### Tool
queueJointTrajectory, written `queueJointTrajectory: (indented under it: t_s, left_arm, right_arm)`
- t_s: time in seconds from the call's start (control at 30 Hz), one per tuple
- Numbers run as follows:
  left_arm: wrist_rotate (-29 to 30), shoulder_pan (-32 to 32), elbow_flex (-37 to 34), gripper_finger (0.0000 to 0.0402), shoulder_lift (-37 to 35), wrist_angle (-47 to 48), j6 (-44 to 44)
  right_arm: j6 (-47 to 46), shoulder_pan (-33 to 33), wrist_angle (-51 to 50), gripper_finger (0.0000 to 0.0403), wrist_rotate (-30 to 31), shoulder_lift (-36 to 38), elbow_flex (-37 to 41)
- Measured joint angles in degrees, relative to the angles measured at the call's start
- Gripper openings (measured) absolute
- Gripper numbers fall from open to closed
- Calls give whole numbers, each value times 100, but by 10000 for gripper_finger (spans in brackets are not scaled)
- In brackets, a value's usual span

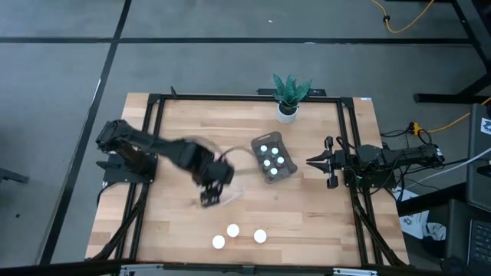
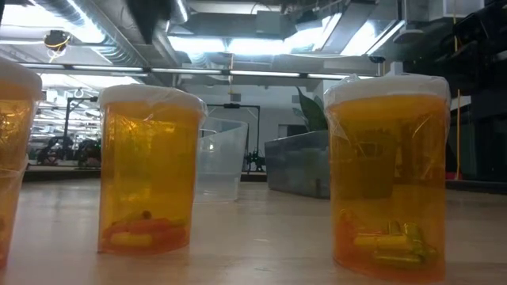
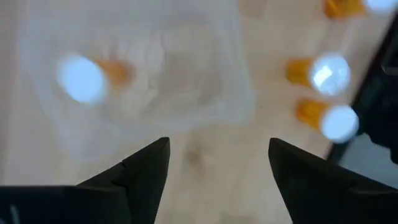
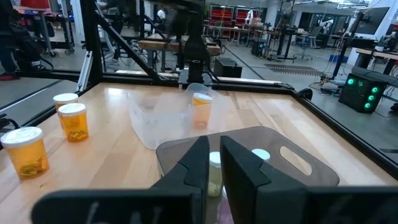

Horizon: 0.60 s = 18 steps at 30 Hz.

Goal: Pick and place medicine bottles into bin by pill shape (circle, oval)
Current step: Put the large orange pill bottle into the transparent bin

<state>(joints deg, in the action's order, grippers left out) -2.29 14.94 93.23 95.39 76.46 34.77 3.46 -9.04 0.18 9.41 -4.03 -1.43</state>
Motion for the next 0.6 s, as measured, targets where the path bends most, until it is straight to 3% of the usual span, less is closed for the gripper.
queueJointTrajectory:
  t_s: [0.17, 0.3, 0.6]
  left_arm:
    - [597, 1144, -197, 262, 23, -336, 1452]
    - [746, 1870, -680, 253, 91, -893, 2100]
    - [703, 2760, -1486, 252, 993, -2432, 2131]
  right_arm:
    - [2, 0, 1, 43, -2, -2, 0]
    - [0, 0, -1, 43, -2, -2, 0]
    - [1, 1, 3, 43, -2, 4, 0]
